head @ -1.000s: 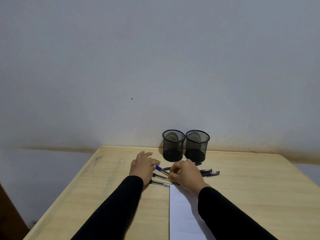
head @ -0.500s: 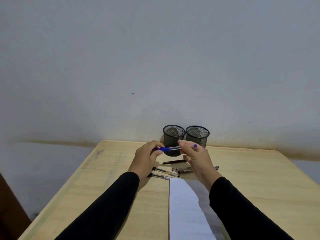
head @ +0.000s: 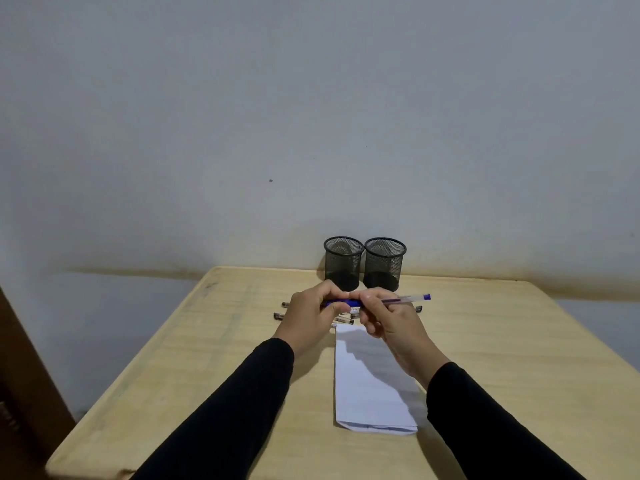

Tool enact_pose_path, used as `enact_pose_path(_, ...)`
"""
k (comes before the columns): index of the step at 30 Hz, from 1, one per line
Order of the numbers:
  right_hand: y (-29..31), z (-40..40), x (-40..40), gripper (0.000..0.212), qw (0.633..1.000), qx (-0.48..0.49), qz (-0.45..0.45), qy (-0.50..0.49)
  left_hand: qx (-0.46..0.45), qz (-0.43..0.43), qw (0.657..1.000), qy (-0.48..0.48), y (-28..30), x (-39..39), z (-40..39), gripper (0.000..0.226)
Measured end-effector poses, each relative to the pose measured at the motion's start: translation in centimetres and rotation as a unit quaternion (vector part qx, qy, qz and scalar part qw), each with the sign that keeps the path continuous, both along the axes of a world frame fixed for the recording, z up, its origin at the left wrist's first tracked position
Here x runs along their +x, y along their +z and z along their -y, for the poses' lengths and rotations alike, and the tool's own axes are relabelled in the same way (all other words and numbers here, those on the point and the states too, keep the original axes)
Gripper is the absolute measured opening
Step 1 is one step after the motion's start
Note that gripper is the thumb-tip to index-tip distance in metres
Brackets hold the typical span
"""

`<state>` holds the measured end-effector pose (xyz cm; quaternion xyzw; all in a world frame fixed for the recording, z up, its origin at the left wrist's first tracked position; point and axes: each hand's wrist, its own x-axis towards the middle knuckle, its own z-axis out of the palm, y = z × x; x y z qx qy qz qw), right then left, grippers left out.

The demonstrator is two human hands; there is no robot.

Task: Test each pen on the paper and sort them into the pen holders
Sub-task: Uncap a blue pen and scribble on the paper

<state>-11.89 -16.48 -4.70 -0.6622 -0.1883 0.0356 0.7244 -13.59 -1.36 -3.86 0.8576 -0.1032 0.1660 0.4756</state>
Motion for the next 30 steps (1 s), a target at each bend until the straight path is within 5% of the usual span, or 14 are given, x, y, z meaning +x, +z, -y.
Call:
enact_pose_path(4, 1.7, 3.5, 0.6, 0.024, 0.985, 0.154, -0.034, -0.074, -0.104, -0.002, 0.986, 0.127, 0.3, -1.1, -3.7, 0.018)
enact_pose_path(6, 2.8, 6.5, 1.0, 0.025, 0.976, 0.194, -0.032, -0.097, -0.066, 0.007, 0.980, 0.187, 0.3, -1.5, -7.1, 0.013)
enact_pose_path(16, -1.3, 2.1, -1.7, 0.024, 0.993, 0.039, -0.076, -0.083, 0.031, -0.095, 0.981, 0.166, -4.3, -1.9, -4.0, 0.008)
enact_pose_path(21, -2.4, 1.0, -3.0, 0.025, 0.979, 0.082, -0.183, -0.046, 0.120, -0.102, 0.969, 0.189, -6.4, -2.1, -3.9, 0.010)
enact_pose_path(30, -3.0, 2.0, -5.0, 0.023, 0.979, 0.055, -0.197, 0.008, 0.130, -0.089, 0.969, 0.192, -6.7, -2.9, -3.5, 0.036)
